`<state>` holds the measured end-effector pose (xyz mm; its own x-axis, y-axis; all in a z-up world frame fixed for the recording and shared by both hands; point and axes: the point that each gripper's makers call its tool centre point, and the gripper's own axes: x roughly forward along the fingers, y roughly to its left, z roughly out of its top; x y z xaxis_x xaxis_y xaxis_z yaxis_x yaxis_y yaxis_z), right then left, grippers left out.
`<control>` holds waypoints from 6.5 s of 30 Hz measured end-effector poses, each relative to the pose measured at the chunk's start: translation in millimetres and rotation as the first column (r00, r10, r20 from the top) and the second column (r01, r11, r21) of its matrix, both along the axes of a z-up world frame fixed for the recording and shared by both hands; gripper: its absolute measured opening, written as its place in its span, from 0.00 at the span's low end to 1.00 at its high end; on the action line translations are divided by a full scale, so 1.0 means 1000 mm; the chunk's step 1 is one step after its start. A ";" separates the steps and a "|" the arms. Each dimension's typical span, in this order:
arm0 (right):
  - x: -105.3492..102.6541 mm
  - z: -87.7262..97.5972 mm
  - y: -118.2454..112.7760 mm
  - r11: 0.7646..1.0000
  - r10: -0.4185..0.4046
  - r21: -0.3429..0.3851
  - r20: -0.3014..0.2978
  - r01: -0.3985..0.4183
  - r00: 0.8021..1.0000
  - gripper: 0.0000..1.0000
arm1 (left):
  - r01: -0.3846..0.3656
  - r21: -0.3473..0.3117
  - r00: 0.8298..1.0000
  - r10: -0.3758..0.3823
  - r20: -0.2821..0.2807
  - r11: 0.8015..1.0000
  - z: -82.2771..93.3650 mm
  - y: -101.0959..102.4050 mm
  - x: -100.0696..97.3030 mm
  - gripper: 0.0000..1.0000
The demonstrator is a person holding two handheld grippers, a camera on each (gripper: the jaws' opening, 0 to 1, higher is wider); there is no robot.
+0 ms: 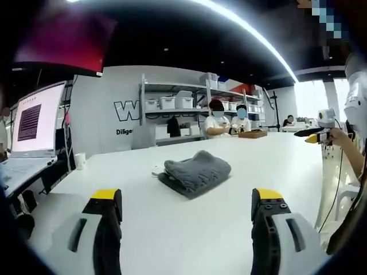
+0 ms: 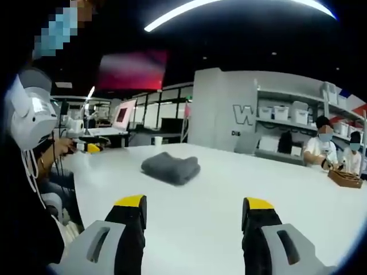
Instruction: Open the folded towel by lifting each exposed corner and separating the folded layers until the towel lies flat within the target outline without major curled edges
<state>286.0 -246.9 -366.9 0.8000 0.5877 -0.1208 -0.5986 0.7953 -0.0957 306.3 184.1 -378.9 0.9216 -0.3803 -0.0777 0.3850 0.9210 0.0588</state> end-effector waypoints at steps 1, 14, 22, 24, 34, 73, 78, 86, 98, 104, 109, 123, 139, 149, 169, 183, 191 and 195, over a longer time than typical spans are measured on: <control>0.000 0.000 0.000 1.000 0.000 0.000 -0.001 0.000 1.000 0.66 | -0.001 0.000 1.000 0.001 0.000 1.000 0.000 0.000 0.000 0.92; 0.003 0.000 0.005 1.000 0.008 0.003 -0.006 -0.008 1.000 0.64 | 0.005 -0.009 1.000 -0.005 -0.015 1.000 -0.002 -0.001 0.003 0.91; 0.008 0.000 0.014 1.000 0.028 -0.001 -0.008 -0.028 1.000 0.63 | 0.020 -0.033 0.999 -0.021 -0.027 0.999 -0.004 -0.009 0.012 0.88; 0.008 -0.001 0.015 0.999 0.032 0.001 -0.012 -0.032 0.999 0.62 | 0.026 -0.033 0.999 -0.027 -0.029 0.999 -0.004 -0.010 0.013 0.88; 0.025 0.004 0.023 0.999 0.051 -0.008 -0.011 -0.051 0.999 0.60 | 0.081 -0.030 0.996 -0.082 -0.031 0.996 -0.005 -0.027 0.025 0.87; 0.083 0.028 0.065 0.989 0.139 -0.058 0.025 -0.137 0.990 0.50 | 0.213 -0.005 0.976 -0.213 -0.041 0.977 0.001 -0.052 0.079 0.76; 0.087 0.033 0.079 0.982 0.177 -0.072 0.038 -0.174 0.983 0.50 | 0.219 0.001 0.976 -0.219 0.014 0.976 0.028 -0.053 0.088 0.76; 0.097 0.039 0.097 0.972 0.223 -0.088 0.046 -0.219 0.974 0.49 | 0.192 0.031 0.980 -0.194 0.054 0.981 0.043 -0.046 0.106 0.74; 0.117 0.055 0.125 0.951 0.308 -0.050 0.074 -0.305 0.948 0.45 | 0.198 0.040 0.979 -0.200 0.039 0.979 0.046 -0.044 0.131 0.75; 0.130 0.055 0.136 0.942 0.333 -0.062 0.076 -0.328 0.940 0.43 | 0.174 0.018 0.984 -0.174 0.035 0.985 0.042 -0.041 0.153 0.76; 0.142 0.053 0.140 0.941 0.338 -0.057 0.071 -0.334 0.939 0.43 | 0.167 0.021 0.986 -0.167 0.017 0.986 0.036 -0.038 0.164 0.75; 0.170 0.055 0.159 0.926 0.378 -0.049 0.079 -0.375 0.922 0.37 | 0.172 0.013 0.985 -0.173 0.030 0.985 0.043 -0.053 0.198 0.70; 0.217 0.056 0.162 0.939 0.343 -0.008 0.105 -0.344 0.934 0.33 | 0.168 0.050 0.985 -0.170 0.031 0.984 0.049 -0.055 0.233 0.72; 0.253 0.061 0.166 0.960 0.278 -0.010 0.108 -0.279 0.954 0.32 | 0.168 0.022 0.985 -0.169 0.023 0.985 0.050 -0.055 0.253 0.71; 0.279 0.039 0.161 0.974 0.223 0.015 0.075 -0.224 0.972 0.31 | 0.198 0.042 0.980 -0.196 -0.044 0.979 0.022 -0.058 0.259 0.67; 0.299 -0.013 0.186 0.988 0.149 -0.053 0.011 -0.148 0.989 0.28 | 0.195 -0.016 0.976 -0.196 -0.098 0.981 -0.001 -0.053 0.266 0.63; 0.295 -0.044 0.209 0.976 0.196 -0.086 -0.052 -0.200 0.979 0.27 | 0.222 -0.024 0.967 -0.223 -0.126 0.975 -0.017 -0.062 0.267 0.55; 0.296 -0.056 0.213 0.974 0.201 -0.093 -0.081 -0.208 0.976 0.26 | 0.217 -0.049 0.966 -0.222 -0.134 0.975 -0.020 -0.063 0.269 0.51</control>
